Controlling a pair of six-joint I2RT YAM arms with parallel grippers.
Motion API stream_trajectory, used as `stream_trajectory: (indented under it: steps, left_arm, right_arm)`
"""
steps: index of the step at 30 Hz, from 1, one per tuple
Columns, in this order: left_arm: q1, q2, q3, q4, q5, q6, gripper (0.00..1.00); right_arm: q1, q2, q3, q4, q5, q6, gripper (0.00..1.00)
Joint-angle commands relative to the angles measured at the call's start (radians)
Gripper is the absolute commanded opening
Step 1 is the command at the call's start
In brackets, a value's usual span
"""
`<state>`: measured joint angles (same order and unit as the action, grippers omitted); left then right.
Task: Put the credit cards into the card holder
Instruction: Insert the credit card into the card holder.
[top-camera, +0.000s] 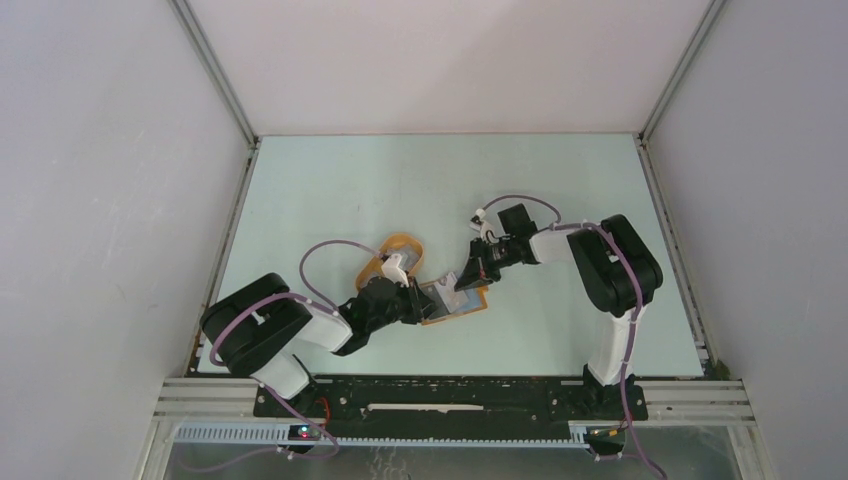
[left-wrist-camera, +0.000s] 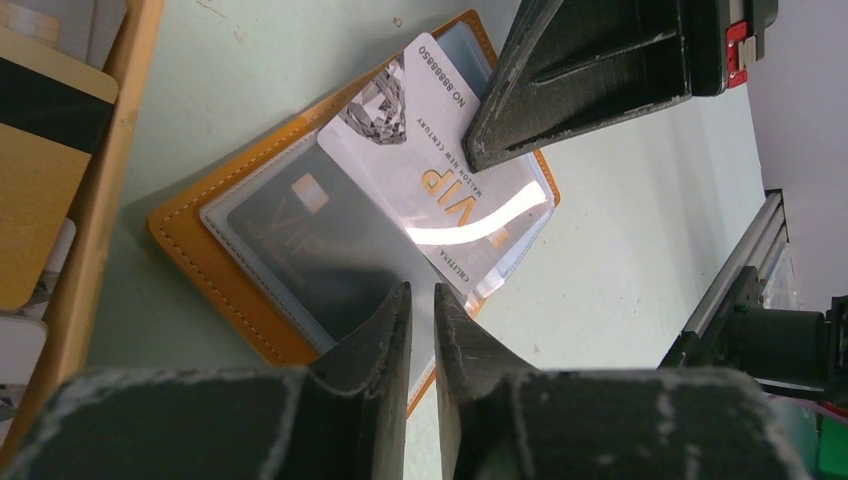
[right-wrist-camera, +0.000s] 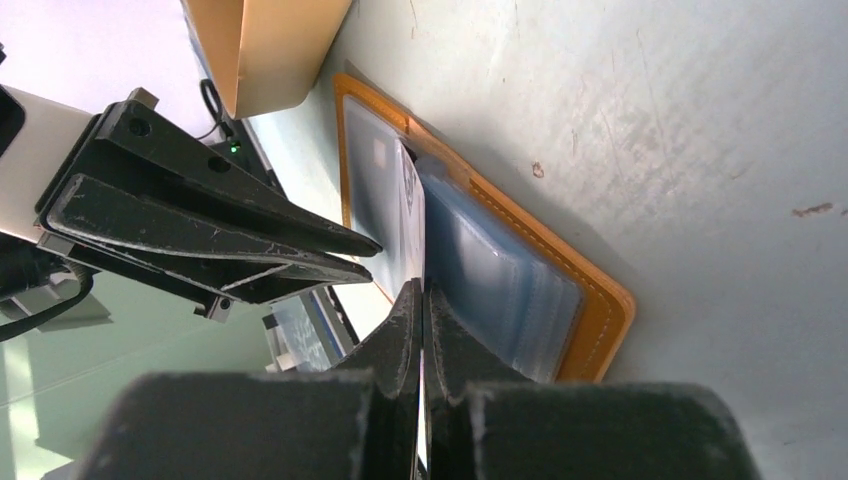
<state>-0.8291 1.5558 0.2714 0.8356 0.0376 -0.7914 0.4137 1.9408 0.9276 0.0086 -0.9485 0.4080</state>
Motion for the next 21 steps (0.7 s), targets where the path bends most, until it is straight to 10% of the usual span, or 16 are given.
stream_trajectory:
  steps: [1,21]
  left_arm:
    - [-0.005,-0.018,0.006,0.001,-0.007,-0.004,0.19]
    - [-0.005,0.004,0.014,0.002,0.015,-0.006,0.18]
  right_arm:
    - [0.02,-0.05,0.078,-0.175,0.112,-0.137,0.0]
    - [0.016,0.011,0.005,0.029,0.026,0.001,0.0]
